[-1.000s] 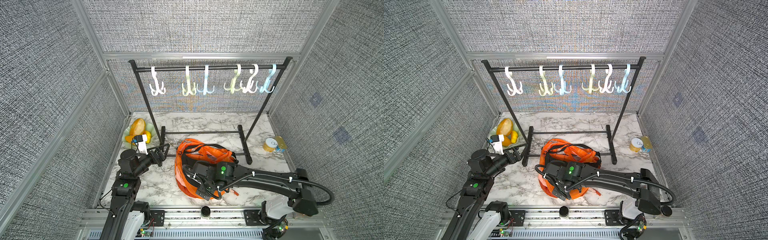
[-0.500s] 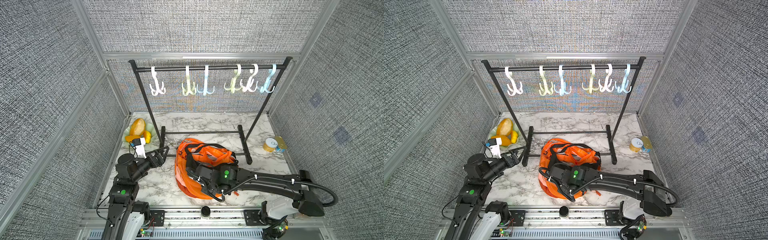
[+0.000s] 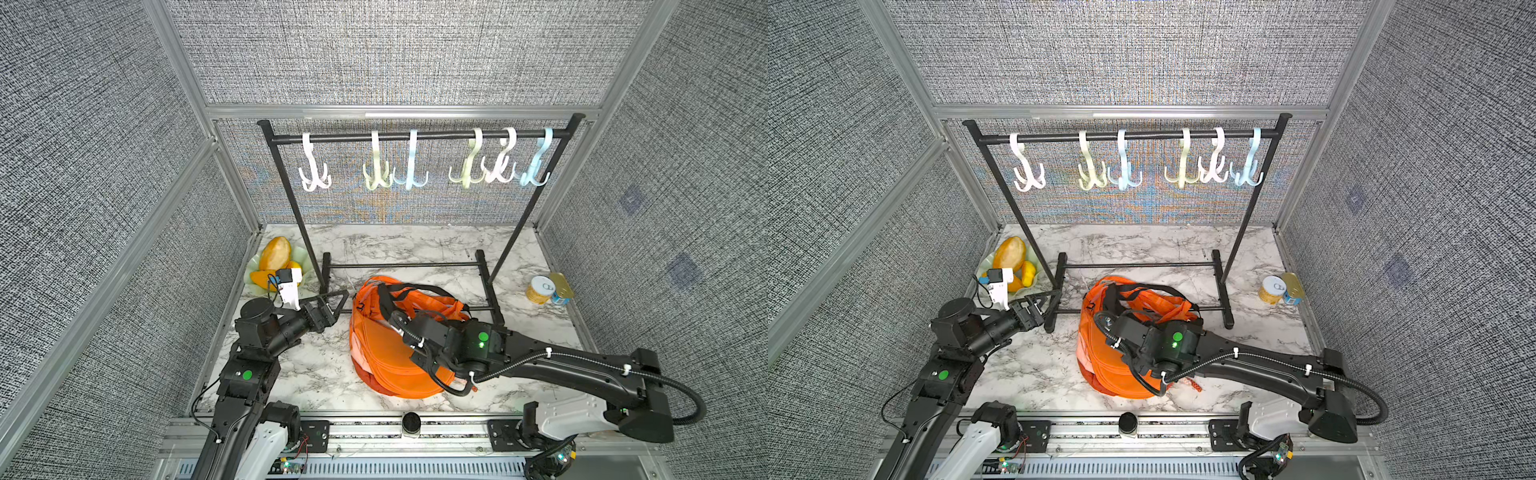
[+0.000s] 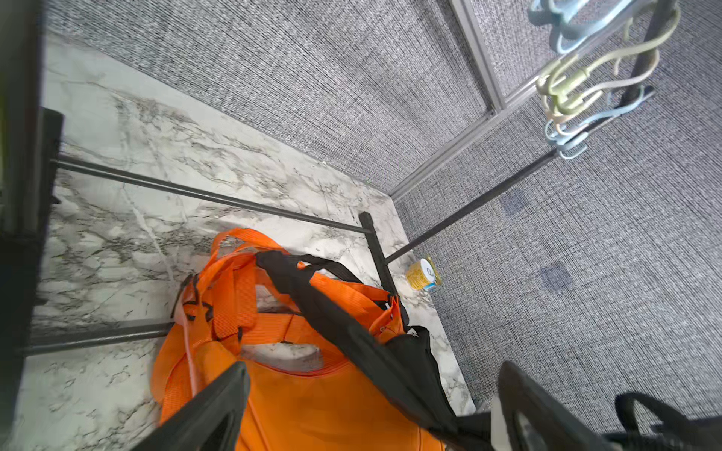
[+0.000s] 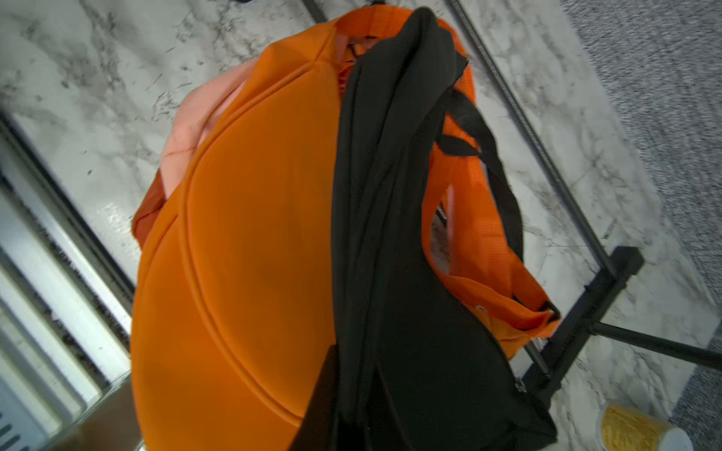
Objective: Hang the bag on a hook
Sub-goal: Pick up the bag from the bag.
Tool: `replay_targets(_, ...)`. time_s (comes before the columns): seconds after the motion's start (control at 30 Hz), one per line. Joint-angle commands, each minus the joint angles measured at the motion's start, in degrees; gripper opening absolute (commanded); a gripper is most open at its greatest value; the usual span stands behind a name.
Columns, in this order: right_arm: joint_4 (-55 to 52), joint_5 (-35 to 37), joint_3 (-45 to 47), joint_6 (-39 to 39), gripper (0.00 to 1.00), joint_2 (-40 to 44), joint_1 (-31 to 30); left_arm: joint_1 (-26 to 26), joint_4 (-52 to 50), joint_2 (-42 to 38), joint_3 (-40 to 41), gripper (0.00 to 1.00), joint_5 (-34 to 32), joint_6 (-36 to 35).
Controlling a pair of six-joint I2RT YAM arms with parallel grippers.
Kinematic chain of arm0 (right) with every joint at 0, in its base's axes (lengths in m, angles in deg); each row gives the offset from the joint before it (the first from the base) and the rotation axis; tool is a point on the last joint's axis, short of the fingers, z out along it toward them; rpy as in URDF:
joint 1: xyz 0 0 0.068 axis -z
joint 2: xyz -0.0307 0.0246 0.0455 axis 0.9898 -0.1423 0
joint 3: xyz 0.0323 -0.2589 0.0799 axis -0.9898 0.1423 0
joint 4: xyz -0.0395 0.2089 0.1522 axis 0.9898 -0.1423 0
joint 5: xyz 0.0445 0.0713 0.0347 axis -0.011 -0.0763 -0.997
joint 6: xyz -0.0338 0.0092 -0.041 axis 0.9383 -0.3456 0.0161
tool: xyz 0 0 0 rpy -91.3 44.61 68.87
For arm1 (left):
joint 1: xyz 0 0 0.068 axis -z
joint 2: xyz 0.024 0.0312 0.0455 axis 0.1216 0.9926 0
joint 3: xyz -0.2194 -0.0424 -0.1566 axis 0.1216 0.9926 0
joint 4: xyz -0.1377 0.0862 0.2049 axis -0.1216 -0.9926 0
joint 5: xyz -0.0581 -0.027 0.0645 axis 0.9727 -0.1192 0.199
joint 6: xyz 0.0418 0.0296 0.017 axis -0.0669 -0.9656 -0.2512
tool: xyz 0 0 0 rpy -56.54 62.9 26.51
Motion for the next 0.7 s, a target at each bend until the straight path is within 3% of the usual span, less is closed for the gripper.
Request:
replay_targets(0.0, 0.12, 6.41, -1.16, -0.71, 0.08, 2.58, 1.55, 2.63, 7.8, 1.79, 1.04, 0.99, -0.3, 1.9)
replay_targets(0.27, 8.18, 13.99, 0.19, 5.7, 0.08, 11.39, 6.7, 10.24, 30.7, 7.9, 8.86, 0.99, 0.84, 9.2)
replay_targets(0.67, 17.49, 16.11, -3.02, 17.12, 0.1, 13.37, 15.61, 17.8, 40.99, 20.7, 1.73, 0.99, 0.09, 7.3)
